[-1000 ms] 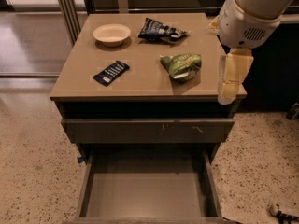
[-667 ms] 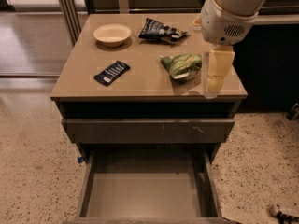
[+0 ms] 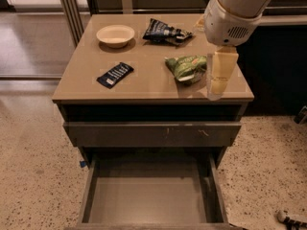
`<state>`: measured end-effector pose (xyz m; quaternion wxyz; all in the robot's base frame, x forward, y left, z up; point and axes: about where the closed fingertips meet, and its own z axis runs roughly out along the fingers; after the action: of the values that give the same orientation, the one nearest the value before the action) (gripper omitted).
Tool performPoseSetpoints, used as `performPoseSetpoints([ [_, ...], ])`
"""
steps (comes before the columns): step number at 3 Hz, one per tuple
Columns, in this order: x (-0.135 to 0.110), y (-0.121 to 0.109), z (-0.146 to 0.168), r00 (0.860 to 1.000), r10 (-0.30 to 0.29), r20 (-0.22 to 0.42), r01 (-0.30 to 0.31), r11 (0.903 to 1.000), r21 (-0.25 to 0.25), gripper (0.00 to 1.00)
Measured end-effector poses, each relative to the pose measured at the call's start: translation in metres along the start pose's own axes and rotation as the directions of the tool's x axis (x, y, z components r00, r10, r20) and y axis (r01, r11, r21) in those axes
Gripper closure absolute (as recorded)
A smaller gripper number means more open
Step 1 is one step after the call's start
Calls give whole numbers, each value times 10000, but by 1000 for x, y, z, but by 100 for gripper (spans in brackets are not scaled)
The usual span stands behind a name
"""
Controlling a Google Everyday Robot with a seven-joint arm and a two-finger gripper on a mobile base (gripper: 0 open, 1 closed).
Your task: Place rxbar blueberry into middle drawer
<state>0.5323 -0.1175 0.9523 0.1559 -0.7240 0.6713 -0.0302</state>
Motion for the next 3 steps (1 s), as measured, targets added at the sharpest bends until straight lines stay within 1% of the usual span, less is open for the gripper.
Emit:
performPoseSetpoints([
  [1,-19,-22,18,9971,-716,250,716,9974,-19,0],
  [2,-43,-46,40,9876,-1469,548,1476,9890,-104,0],
  [3,-66,-65,61,9744,-2084,844,2112,9771,-263,0],
])
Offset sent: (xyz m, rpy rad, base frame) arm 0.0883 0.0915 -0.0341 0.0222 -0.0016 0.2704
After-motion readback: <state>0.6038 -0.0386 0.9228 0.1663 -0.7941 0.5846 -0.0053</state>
